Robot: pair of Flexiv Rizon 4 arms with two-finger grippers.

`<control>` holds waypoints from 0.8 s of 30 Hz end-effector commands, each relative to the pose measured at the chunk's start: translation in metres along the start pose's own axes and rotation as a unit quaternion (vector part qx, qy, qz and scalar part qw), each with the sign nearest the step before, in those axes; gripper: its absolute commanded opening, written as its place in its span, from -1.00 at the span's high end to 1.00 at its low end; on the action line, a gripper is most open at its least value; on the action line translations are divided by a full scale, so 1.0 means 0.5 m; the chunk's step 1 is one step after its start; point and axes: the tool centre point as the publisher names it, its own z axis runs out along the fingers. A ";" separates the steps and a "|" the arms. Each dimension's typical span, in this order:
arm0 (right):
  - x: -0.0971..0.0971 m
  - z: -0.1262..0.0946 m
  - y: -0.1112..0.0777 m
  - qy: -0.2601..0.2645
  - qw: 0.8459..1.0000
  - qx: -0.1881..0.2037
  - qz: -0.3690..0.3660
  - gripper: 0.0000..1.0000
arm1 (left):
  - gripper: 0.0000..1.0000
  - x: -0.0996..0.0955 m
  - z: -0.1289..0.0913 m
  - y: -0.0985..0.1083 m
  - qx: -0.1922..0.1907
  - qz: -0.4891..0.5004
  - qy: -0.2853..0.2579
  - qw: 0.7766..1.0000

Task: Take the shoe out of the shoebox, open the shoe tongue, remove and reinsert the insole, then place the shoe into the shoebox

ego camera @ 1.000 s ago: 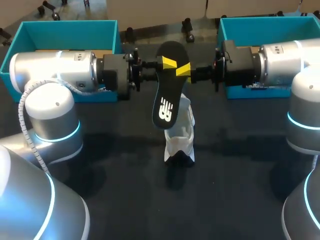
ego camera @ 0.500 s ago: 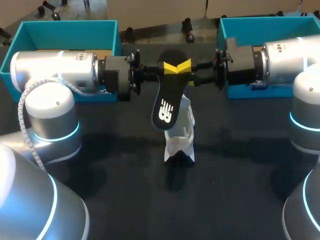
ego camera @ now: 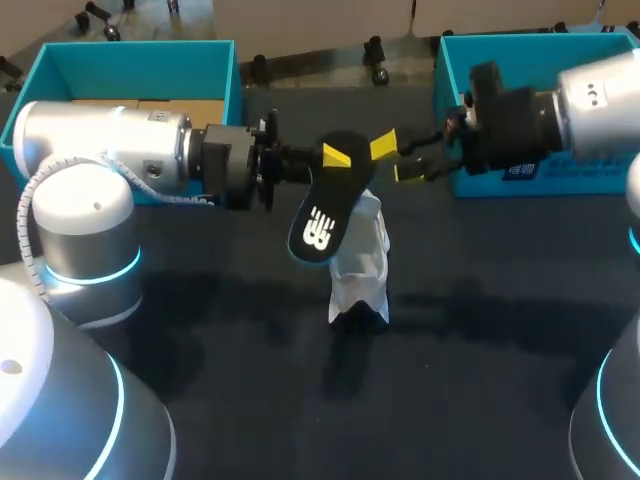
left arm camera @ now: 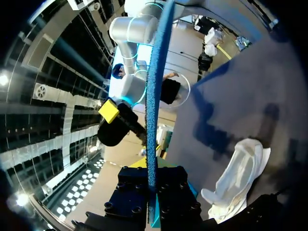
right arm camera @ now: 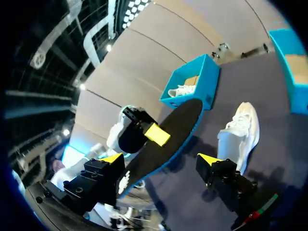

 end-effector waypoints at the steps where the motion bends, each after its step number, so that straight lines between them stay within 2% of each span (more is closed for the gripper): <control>1: 0.010 -0.035 0.001 -0.065 0.997 -0.020 -0.034 -1.00 | 1.00 -0.003 -0.012 -0.019 0.006 0.000 -0.005 1.000; 2: -0.001 -0.045 -0.001 -0.078 0.996 -0.045 -0.018 -1.00 | 1.00 -0.003 -0.012 -0.019 0.006 0.000 -0.005 1.000; 24: -0.001 -0.045 -0.001 -0.078 0.996 -0.045 -0.018 -1.00 | 1.00 -0.003 -0.012 -0.019 0.006 0.000 -0.005 1.000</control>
